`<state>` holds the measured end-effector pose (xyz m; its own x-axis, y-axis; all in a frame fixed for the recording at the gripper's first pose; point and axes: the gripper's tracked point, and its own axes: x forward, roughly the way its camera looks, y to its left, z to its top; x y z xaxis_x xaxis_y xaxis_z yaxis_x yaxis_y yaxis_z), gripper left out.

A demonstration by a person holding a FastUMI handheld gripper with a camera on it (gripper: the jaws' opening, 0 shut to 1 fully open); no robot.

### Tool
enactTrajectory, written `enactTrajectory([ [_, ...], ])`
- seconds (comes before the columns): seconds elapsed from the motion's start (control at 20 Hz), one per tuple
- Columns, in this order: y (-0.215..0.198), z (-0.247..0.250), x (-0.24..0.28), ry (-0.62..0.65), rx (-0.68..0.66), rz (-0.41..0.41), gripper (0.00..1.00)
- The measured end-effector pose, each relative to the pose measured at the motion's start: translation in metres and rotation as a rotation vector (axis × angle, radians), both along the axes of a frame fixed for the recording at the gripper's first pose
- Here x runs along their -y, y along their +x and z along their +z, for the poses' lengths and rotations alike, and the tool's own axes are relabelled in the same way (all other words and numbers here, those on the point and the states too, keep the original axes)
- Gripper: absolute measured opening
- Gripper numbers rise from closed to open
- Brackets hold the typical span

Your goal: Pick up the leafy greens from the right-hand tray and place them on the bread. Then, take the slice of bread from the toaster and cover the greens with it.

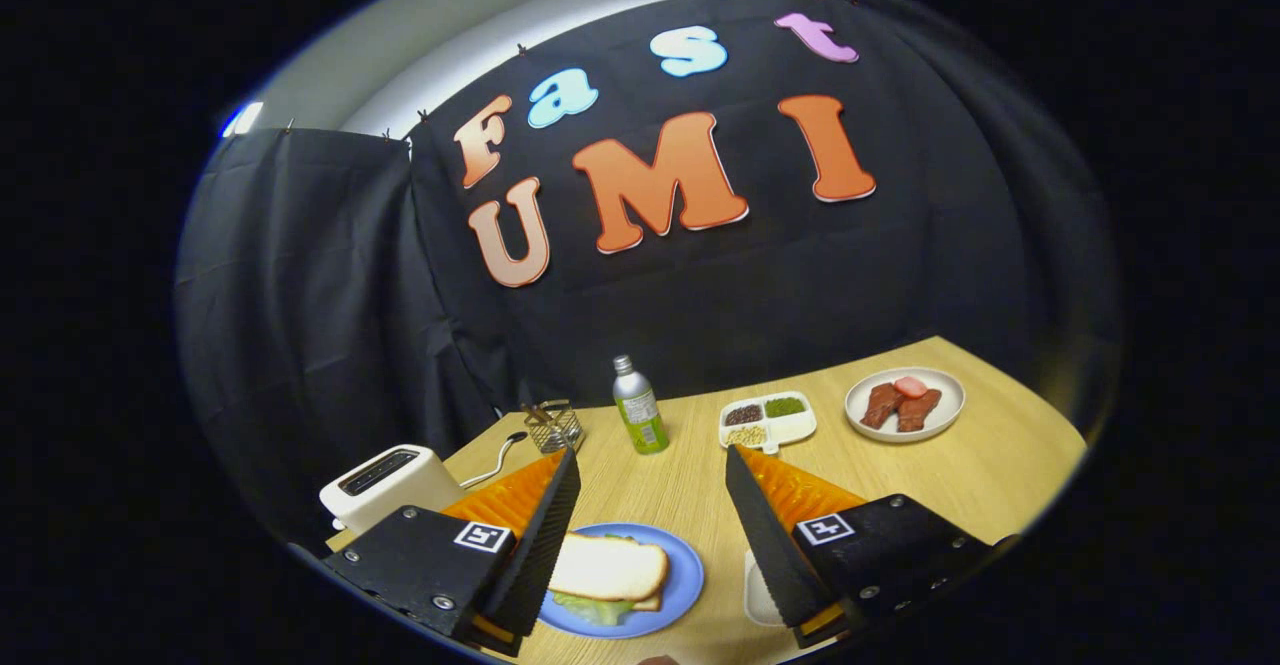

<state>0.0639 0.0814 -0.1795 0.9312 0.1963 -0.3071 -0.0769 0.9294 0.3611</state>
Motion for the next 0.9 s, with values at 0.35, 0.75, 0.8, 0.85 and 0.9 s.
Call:
enactTrajectory([
  [0.35, -0.021, 0.073, 0.041, -0.125, 0.224, -0.140, 0.93],
  [0.75, -0.044, 0.115, 0.080, -0.242, 0.255, -0.212, 0.95],
  [0.8, -0.046, 0.121, 0.085, -0.261, 0.261, -0.222, 0.95],
  [0.85, -0.047, 0.127, 0.090, -0.278, 0.265, -0.232, 0.95],
  [0.9, -0.049, 0.133, 0.092, -0.291, 0.268, -0.240, 0.96],
])
